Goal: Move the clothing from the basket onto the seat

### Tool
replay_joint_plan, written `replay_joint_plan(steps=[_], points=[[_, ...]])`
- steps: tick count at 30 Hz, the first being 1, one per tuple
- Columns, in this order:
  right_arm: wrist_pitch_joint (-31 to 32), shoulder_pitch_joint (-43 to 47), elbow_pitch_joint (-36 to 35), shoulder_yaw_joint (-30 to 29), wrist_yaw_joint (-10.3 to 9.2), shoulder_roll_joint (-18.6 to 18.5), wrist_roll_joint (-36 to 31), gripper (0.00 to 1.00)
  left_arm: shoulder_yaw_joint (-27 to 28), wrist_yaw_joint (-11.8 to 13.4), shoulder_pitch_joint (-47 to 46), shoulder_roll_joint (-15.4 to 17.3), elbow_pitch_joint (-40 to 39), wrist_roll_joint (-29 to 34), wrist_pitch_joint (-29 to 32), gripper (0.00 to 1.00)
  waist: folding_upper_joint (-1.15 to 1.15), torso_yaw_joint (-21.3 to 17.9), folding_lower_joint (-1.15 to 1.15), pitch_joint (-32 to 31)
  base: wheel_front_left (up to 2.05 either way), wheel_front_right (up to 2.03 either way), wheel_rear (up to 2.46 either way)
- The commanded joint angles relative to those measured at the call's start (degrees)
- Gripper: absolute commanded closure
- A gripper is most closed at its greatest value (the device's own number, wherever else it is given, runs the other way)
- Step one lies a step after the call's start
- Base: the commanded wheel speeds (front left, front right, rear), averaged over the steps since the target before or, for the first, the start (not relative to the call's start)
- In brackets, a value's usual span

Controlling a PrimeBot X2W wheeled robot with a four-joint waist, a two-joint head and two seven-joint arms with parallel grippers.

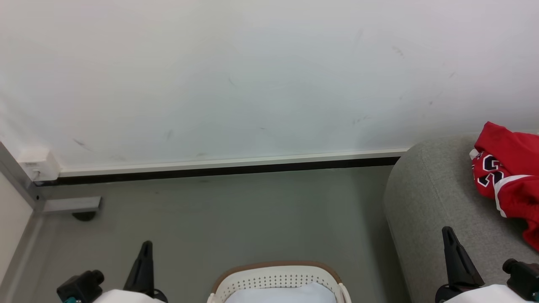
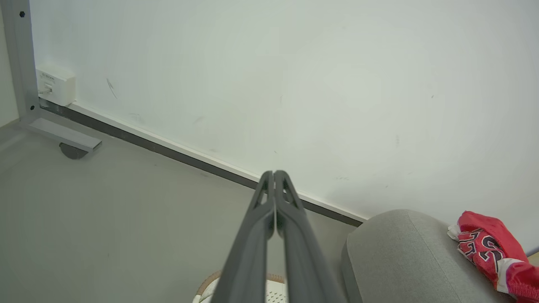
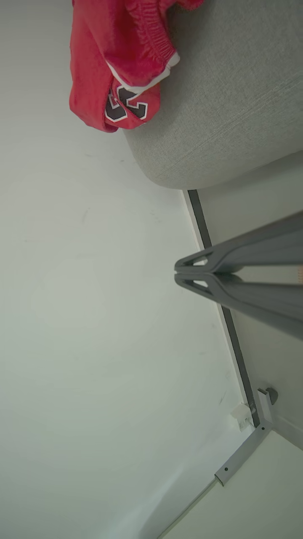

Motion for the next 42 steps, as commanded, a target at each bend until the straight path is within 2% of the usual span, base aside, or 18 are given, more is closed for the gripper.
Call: replay_joint_plan(steps=[1,15,42], points=[[0.51,-1.57,-0.64,-0.81,-0.02,0.1,2.23,1.0,0.53,0.34,-1.39,0.12,-1.3,-2.7,0.52,1.0,0.0,0.06,0.0,0.04,0.0,0.0,0.0],[3.58,-2.05,-0.58,-3.18,-0.04,0.64,13.18,1.0,1.68,1.18,-1.25,-0.1,-3.51,-14.45,3.59,1.0,0.0,0.6,0.0,0.35,0.0,0.0,0.0],[8.09,-2.57,-0.43,-6.52,-0.07,1.36,29.81,1.0,3.62,2.12,-1.45,-0.42,-5.91,-32.06,8.39,1.0,0.0,1.59,0.0,0.92,0.0,0.0,0.0]])
